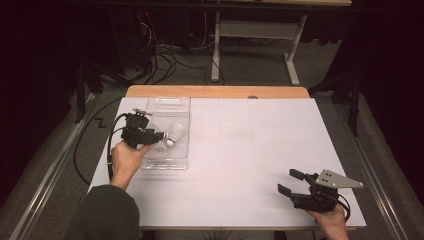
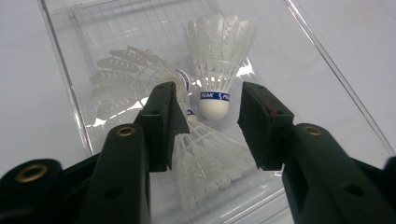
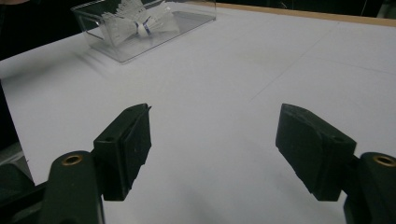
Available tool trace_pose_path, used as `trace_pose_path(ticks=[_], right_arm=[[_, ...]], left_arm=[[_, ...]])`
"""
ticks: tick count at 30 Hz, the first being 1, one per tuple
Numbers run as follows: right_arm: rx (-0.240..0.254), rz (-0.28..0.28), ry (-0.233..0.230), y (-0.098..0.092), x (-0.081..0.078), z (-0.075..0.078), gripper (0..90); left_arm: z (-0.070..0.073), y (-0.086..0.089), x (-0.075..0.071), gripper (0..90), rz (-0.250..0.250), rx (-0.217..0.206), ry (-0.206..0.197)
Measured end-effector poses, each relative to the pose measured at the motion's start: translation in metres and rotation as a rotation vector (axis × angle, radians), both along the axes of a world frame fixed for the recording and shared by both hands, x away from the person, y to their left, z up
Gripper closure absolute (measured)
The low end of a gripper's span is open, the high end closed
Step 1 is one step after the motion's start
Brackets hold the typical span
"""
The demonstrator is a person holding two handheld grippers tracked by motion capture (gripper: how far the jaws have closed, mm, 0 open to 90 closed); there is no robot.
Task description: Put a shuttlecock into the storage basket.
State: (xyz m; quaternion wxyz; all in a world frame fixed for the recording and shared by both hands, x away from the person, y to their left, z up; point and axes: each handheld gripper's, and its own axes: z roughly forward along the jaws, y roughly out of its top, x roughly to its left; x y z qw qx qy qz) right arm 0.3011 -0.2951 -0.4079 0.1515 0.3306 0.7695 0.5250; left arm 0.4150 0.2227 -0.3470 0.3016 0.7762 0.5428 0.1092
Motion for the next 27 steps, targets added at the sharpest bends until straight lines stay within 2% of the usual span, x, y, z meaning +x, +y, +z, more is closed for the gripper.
trace_pose_path(ticks=[12,22,27], right_arm=[[0.001,0.0,-0.002,0.0,0.0,0.0,27.0],[0.004,0.0,0.0,0.0,0.0,0.0,27.0],[0.005,0.0,0.001,0.0,0.0,0.0,27.0]], left_arm=[[0.005,-0.002,-0.014,50.1,-0.027,-0.013,-0.023],[0.009,-0.008,-0.021,42.4,-0.039,-0.001,-0.051],[0.012,-0.01,-0.026,40.4,-0.06,-0.003,-0.067]])
